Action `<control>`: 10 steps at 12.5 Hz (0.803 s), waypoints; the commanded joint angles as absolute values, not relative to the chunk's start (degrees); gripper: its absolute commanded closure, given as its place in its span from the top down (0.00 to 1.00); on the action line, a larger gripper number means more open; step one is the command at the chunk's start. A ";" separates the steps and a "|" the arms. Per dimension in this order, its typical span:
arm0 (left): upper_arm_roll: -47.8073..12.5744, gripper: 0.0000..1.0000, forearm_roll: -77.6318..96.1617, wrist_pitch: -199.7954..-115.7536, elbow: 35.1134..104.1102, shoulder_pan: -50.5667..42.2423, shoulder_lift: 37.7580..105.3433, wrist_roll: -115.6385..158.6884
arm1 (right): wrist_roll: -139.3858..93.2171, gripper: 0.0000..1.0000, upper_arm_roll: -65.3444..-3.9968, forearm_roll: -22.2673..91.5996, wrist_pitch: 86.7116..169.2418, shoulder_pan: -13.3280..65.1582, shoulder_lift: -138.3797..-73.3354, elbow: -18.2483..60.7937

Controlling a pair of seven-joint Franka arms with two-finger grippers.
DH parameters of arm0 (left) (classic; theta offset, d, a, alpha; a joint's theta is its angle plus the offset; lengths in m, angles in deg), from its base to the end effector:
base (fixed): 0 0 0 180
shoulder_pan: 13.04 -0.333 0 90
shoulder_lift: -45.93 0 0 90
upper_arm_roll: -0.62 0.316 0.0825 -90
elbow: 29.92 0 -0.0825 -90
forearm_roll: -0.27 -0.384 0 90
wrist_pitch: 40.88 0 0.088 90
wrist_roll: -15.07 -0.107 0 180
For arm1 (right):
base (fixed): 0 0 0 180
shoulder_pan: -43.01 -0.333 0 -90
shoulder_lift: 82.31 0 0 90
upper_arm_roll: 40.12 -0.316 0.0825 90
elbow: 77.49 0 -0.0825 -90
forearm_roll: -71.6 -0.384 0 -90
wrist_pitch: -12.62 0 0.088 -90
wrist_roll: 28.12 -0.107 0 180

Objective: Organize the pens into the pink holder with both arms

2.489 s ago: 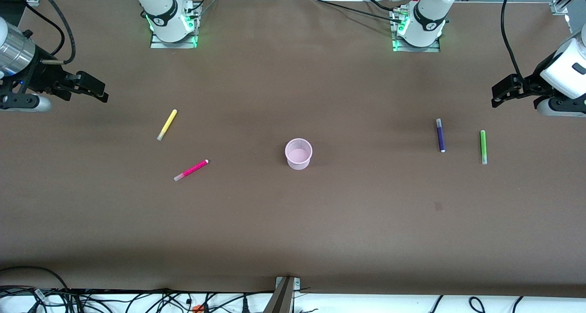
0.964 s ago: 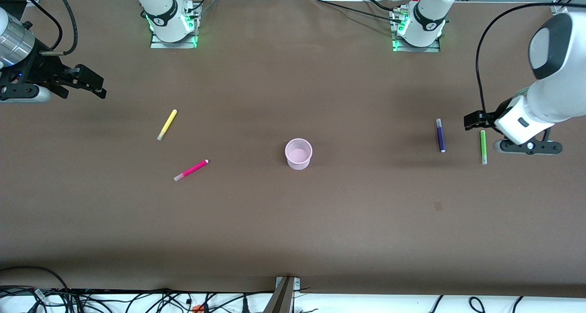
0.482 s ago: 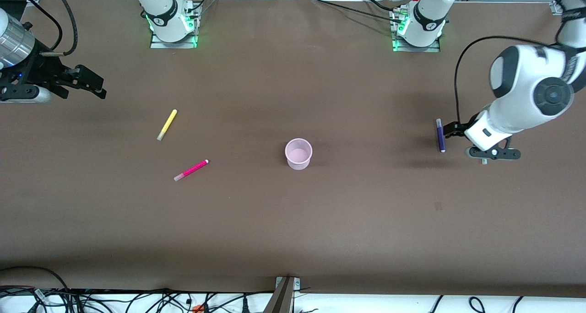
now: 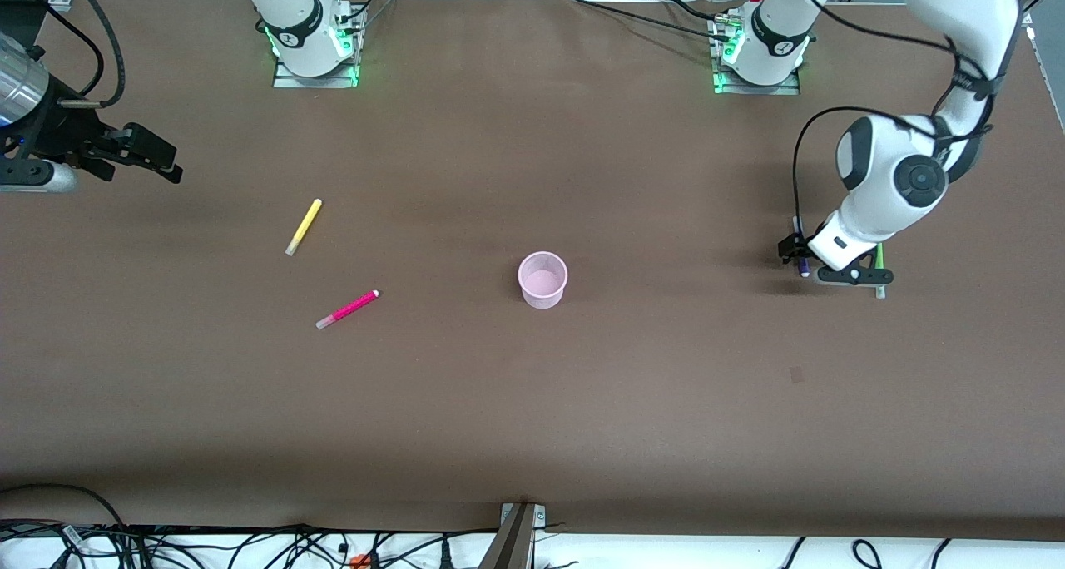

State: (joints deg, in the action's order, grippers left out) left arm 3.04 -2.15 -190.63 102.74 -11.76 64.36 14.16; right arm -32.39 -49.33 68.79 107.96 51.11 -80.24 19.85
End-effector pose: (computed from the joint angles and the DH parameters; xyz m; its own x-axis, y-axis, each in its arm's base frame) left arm 0.5214 0.0101 0.2015 0.9991 -0.0343 -0.0245 -0.0351 -0.9988 -0.0334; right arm 0.5490 0.0169 0.5916 0.9982 -0.0597 -0.0025 -0.0598 -0.9973 -0.0430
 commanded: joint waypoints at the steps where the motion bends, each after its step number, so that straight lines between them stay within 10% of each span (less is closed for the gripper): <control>1: 3.08 1.00 -3.33 -192.75 101.82 -11.98 66.93 13.41 | -32.16 1.00 -47.07 67.82 107.54 49.62 -80.02 19.72; 4: 3.17 0.70 -3.33 -191.78 101.82 -11.98 67.28 13.40 | -32.77 1.00 -45.05 67.91 107.45 47.32 -80.19 19.72; 10: 4.13 0.51 -3.33 -191.78 101.03 -11.89 69.22 13.40 | -31.64 1.00 -44.86 67.73 106.84 47.59 -81.87 18.06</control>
